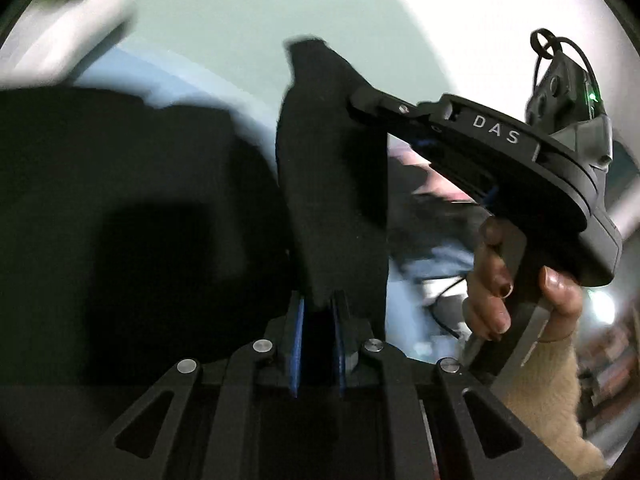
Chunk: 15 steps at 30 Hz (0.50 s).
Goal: Fold clothes
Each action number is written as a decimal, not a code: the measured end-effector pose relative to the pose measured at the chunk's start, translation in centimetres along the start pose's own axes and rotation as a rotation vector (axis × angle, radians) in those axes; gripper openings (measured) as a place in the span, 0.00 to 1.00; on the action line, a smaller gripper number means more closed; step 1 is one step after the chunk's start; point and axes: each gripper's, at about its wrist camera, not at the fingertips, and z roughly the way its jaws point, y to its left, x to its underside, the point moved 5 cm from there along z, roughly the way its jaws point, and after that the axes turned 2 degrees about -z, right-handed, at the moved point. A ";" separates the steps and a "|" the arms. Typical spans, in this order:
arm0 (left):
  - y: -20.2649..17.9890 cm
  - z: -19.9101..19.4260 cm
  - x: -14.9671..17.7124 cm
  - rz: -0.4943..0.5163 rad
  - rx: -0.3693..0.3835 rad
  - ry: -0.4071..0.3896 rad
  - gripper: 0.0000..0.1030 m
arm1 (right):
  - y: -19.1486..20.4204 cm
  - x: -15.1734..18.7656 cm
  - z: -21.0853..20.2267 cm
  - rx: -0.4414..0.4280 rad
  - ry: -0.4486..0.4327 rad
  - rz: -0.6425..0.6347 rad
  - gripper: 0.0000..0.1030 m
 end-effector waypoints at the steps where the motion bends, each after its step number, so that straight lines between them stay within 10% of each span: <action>1: 1.4 0.5 0.6 -0.041 -0.012 0.015 0.13 | -0.7 1.3 2.2 0.003 0.049 0.021 0.08; 5: 3.2 1.1 1.6 -0.111 -0.009 0.027 0.12 | -1.5 5.1 5.9 0.003 0.130 0.027 0.13; 9: 2.4 0.7 1.8 -0.077 -0.019 0.006 0.18 | -3.0 5.5 4.8 0.020 0.124 0.034 0.59; 12: 2.9 0.7 2.6 -0.139 0.034 0.001 0.52 | -4.9 5.3 1.1 0.043 0.084 0.067 0.55; 15: 2.3 0.5 3.0 -0.132 0.062 -0.005 0.58 | -6.3 7.0 -3.5 0.053 0.031 0.099 0.48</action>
